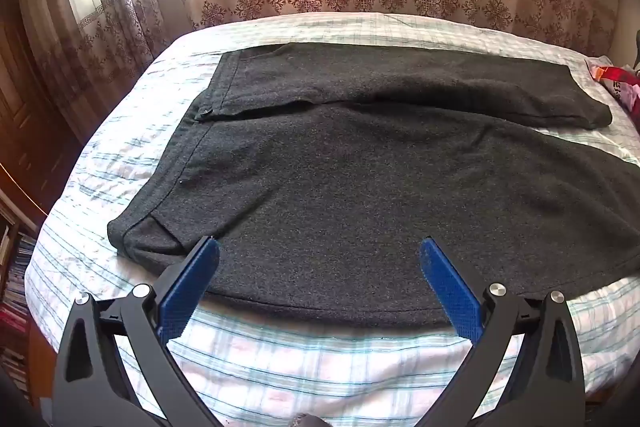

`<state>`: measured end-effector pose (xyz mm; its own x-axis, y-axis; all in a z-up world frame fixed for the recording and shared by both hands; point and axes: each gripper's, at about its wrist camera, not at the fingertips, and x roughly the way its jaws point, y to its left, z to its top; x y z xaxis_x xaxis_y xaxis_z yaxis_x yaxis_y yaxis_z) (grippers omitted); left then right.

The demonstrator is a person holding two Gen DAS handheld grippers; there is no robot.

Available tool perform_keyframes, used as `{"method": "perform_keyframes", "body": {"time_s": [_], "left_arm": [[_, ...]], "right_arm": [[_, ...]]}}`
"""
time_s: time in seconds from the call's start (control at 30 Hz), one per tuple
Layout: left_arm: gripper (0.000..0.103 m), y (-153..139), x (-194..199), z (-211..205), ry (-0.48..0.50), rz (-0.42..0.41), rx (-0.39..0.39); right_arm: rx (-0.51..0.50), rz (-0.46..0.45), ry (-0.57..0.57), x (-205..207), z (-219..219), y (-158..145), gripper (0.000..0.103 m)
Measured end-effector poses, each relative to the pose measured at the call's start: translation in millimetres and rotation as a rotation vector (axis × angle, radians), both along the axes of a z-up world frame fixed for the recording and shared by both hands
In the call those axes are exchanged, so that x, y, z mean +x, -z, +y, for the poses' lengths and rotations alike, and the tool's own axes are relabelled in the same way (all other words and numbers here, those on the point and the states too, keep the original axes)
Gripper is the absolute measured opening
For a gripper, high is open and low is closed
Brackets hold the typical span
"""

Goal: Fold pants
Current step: 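Move both grippers over the grey pants toward the leg hems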

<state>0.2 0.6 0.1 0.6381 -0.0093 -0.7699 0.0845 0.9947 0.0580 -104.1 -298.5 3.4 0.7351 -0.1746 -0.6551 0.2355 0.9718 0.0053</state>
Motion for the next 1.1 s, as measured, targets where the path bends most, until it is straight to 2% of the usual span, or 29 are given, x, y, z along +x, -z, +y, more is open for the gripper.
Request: {"method": "perform_keyframes", "body": {"time_s": [0.13,0.17,0.4,0.73,1.1], "left_arm": [[0.101,1,6,13,0.004,0.011,-0.024],[0.101,1,2,6,0.0,-0.007,0.034],[0.101,-2,-5,-5,-0.001,-0.036,0.091],[0.101,-4,-7,-8,-0.006,-0.031,0.099],[0.101,10,-2,-8,-0.004,-0.003,0.103]], "right_arm": [[0.0,-0.001,-0.006,2,-1,0,0.09],[0.0,-0.001,-0.007,2,-2,0,0.09],[-0.003,-0.015,0.006,0,0,-7,0.09],[0.007,-0.015,0.015,-2,-6,-1,0.091],[0.037,0.01,0.039,1,-13,7,0.091]]}}
